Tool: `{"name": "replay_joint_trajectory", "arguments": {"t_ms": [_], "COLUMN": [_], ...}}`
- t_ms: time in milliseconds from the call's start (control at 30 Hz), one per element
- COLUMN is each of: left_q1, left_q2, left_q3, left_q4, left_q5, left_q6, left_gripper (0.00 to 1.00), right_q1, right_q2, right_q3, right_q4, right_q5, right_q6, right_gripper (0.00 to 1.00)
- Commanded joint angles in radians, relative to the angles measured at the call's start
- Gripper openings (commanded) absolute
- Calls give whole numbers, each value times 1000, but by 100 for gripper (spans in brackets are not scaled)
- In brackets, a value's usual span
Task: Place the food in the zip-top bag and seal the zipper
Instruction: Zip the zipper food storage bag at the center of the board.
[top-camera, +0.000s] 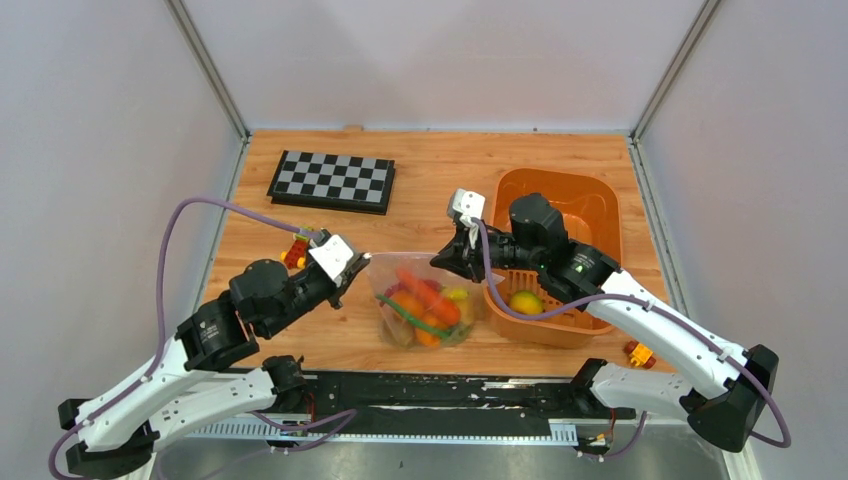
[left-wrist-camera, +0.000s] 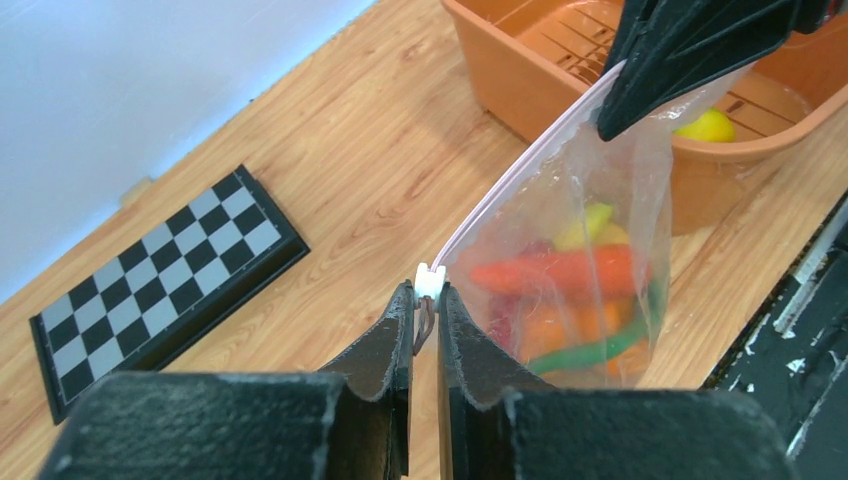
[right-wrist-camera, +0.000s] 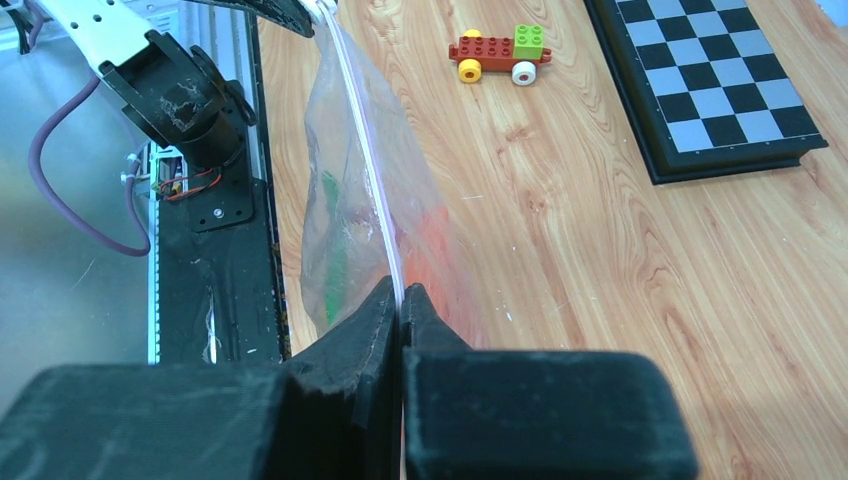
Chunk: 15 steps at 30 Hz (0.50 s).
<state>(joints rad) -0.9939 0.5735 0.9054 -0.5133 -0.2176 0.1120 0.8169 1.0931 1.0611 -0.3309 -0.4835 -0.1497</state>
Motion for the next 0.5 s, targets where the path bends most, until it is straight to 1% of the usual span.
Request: {"name": "replay_joint_trajectory", "arguments": {"t_ms": [0,100,200,333,367,400,433,467], "left_q1": [12,12,12,12,12,12,12,12], "left_q2": [-28,-26,-26,-29,-30,-33,-36,-42], "left_q3": [11,15,23,23,23,23,24,27], "left_q4": [-59,-72,-88,-87,-86,-82,-78,-73], "left_q5": [-193,-228,-250,-223,-226,-224,-222,-218], "left_q6": [11,10,14,1,-1,-1,-5,-8], "left_gripper": [11,12,17,30,36,47,59,67], "right_q1": [-13,-13,-13,-13,-13,-13,-13,-13], "right_q2": [-35,-41,-44,-41,-37,-35,-35,-35], "right_q3": [-1,-2,-5,-10,-10,-10,-11,-12], "right_q4": [-18,-11,-10,1,1,2,4,5], "right_q5": [58,61,68,55,54,54,54,56], "right_q6": [17,22,25,37,44,47,49,52], "right_gripper": [0,0,0,0,0,0,0,0]}}
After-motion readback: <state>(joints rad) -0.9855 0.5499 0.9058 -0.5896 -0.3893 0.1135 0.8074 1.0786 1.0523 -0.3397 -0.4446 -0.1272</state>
